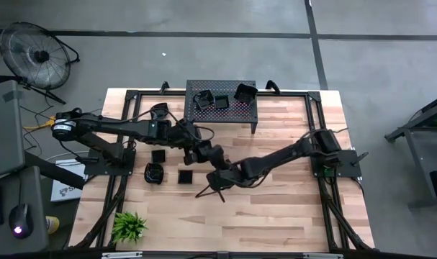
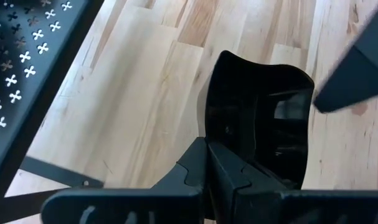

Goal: Pick & Place Mini shaped plates
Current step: Stack the black distorted square plate on top of the black distorted square plate on the shelf

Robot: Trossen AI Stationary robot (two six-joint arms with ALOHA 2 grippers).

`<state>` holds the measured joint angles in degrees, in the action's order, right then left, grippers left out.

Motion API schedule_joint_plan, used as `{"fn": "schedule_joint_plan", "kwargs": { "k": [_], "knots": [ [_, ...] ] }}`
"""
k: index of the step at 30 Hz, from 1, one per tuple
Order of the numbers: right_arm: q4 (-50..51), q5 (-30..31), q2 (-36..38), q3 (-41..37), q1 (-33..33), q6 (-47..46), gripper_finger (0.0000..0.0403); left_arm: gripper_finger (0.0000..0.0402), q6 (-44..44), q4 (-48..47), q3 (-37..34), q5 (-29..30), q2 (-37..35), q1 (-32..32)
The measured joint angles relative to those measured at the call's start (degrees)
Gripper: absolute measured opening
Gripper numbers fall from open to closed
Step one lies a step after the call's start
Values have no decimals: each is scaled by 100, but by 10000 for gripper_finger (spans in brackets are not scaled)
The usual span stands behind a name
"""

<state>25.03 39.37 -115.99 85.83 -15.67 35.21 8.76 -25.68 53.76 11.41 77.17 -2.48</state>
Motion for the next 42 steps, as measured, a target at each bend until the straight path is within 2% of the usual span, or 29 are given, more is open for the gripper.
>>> {"fn": "schedule_joint_plan", "kwargs": {
  "k": [4,8,13,17,21,29,38,42],
  "knots": [
    [-17,-47,-21,12,77,83,138,0,-16,8,0,1,0,2],
    [-16,-437,-21,-11,251,69,138,0,-90,29,0,2,0,2],
    [-89,-395,-21,-14,367,110,138,0,-104,25,0,10,0,1],
    [-88,-770,-21,-14,403,80,135,0,-104,23,0,12,0,0],
    [-157,-817,-21,-14,405,83,109,0,-145,23,0,15,0,0],
    [-189,-1142,-21,-16,409,83,12,0,-145,19,-2,12,0,3],
    [-182,-1258,-21,-16,407,84,5,2,-208,18,-4,76,0,2],
    [-160,-1299,-21,-16,405,50,3,19,-467,142,-4,118,0,2]
  ]
}}
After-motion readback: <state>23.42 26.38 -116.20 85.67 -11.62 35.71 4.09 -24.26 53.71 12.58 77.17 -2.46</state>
